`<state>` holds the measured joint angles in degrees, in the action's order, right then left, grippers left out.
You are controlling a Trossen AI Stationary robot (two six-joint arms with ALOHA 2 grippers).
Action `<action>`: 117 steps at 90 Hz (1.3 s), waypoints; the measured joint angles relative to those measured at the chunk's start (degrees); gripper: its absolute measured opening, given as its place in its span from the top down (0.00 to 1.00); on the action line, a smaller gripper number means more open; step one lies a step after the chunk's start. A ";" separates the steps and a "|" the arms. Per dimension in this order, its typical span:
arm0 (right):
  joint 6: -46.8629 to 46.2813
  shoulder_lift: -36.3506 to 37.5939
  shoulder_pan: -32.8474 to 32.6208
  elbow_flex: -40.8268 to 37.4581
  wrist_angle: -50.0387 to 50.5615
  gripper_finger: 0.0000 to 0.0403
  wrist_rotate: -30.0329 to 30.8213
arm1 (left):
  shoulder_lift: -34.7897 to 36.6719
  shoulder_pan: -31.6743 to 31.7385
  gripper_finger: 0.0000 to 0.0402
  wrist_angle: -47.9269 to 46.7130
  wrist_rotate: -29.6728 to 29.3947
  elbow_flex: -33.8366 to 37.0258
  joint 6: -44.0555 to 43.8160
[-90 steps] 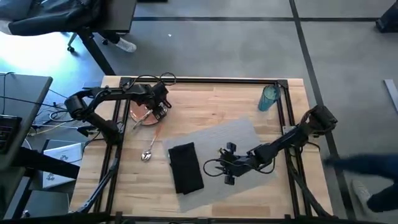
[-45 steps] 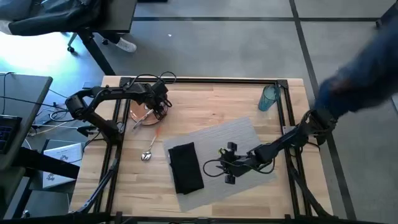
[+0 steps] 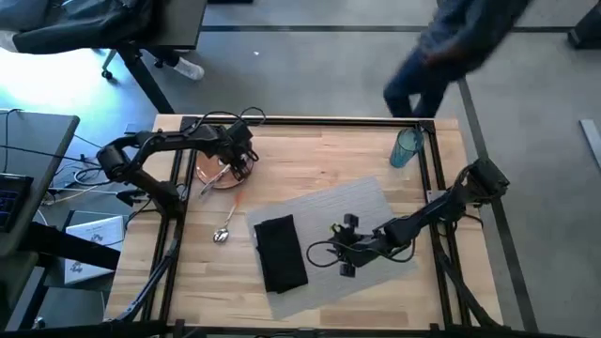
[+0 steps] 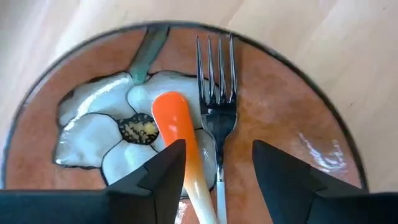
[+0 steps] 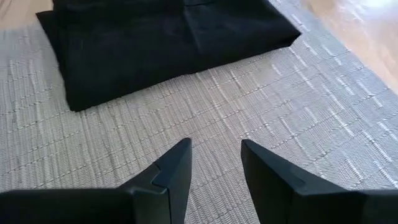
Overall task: Set table place
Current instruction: Put the orange fork on the black napkin
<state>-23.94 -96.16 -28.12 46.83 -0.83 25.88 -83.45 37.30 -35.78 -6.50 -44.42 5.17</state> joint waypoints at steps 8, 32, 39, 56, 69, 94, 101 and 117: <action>0.00 0.00 0.00 0.00 0.15 0.69 0.76 | 1.85 -0.61 0.58 -1.02 1.48 0.00 -0.41; -0.02 0.00 0.00 0.02 0.19 0.69 0.84 | 2.48 -0.30 0.58 -3.30 4.48 0.30 -0.51; -0.35 0.00 -0.02 0.02 0.21 0.69 0.82 | 2.48 0.47 0.58 -3.60 4.29 0.98 -0.46; -0.46 0.00 -0.02 0.02 0.23 0.69 0.82 | 2.48 2.26 0.58 -2.82 3.82 2.91 -0.44; -0.46 -0.02 -0.02 0.02 0.23 0.69 0.81 | 2.56 3.76 0.58 -0.94 3.60 4.50 -0.42; -0.48 -0.02 -0.04 0.02 0.21 0.69 0.79 | 2.47 4.54 0.58 -0.28 -4.21 4.85 0.08; -0.57 -0.02 -0.02 0.02 0.21 0.69 0.73 | 2.45 4.63 0.58 -0.47 -6.23 4.87 0.04; -0.48 -0.02 -0.02 0.02 0.21 0.69 0.64 | 3.79 3.92 0.58 -0.51 -3.51 4.87 -0.75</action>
<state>-24.42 -96.18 -28.14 46.85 -0.62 26.52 -79.65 41.22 -36.29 -10.01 -39.55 4.42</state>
